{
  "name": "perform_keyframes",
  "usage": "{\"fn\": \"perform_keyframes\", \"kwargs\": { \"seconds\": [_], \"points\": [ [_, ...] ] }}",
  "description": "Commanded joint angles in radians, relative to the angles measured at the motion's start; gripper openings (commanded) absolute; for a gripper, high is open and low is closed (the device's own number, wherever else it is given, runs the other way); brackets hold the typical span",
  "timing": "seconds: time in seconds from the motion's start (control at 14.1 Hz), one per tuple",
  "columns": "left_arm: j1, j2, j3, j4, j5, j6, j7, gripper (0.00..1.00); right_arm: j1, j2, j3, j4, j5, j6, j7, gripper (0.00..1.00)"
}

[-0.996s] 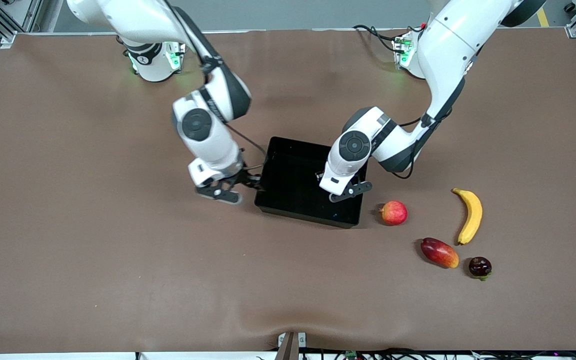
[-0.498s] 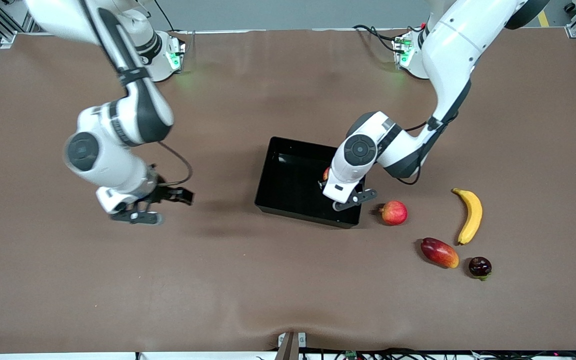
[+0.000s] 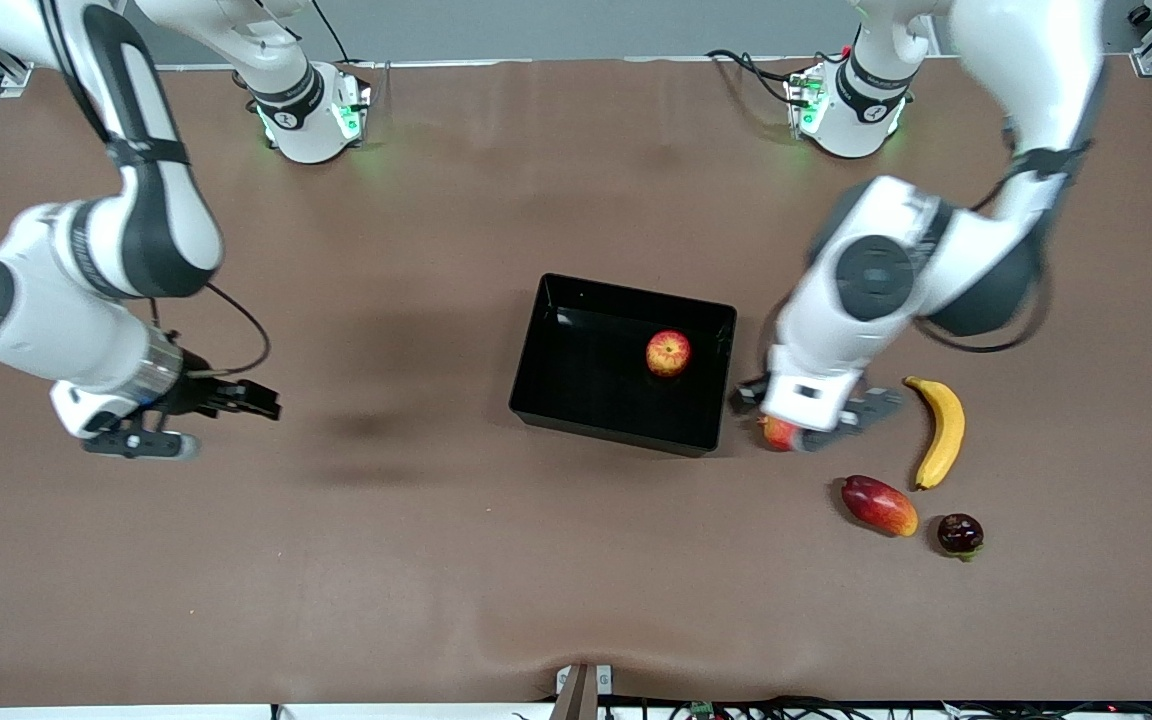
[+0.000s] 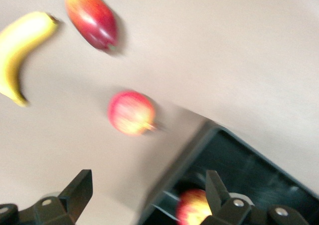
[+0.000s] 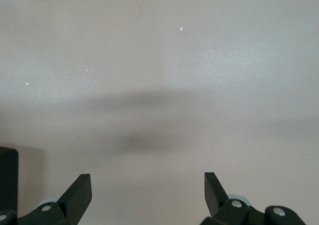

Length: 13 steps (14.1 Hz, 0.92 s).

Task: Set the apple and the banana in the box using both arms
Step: 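Move the left gripper to the banana while the right gripper returns to rest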

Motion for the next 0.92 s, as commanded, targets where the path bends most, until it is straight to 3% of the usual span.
{"fn": "perform_keyframes", "kwargs": {
  "seconds": [0.0, 0.43, 0.64, 0.71, 0.85],
  "points": [
    [0.168, -0.019, -0.013, -0.084, 0.014, -0.002, 0.228, 1.0, -0.041, -0.063, 0.019, 0.027, 0.002, -0.112, -0.02, 1.0],
    [0.449, 0.006, -0.009, -0.339, 0.076, 0.298, 0.582, 1.0, -0.152, -0.103, 0.018, 0.151, 0.0, -0.385, -0.09, 1.0],
    [0.543, 0.075, -0.012, -0.371, 0.19, 0.392, 0.645, 1.0, -0.18, -0.185, 0.021, 0.151, -0.05, -0.431, -0.09, 1.0],
    [0.568, 0.104, -0.012, -0.371, 0.195, 0.421, 0.666, 1.0, -0.175, -0.212, 0.027, 0.153, -0.102, -0.45, -0.089, 1.0],
    [0.586, 0.153, -0.012, -0.368, 0.195, 0.477, 0.679, 1.0, -0.17, -0.245, 0.032, 0.153, -0.118, -0.485, -0.083, 1.0]
  ]
}}
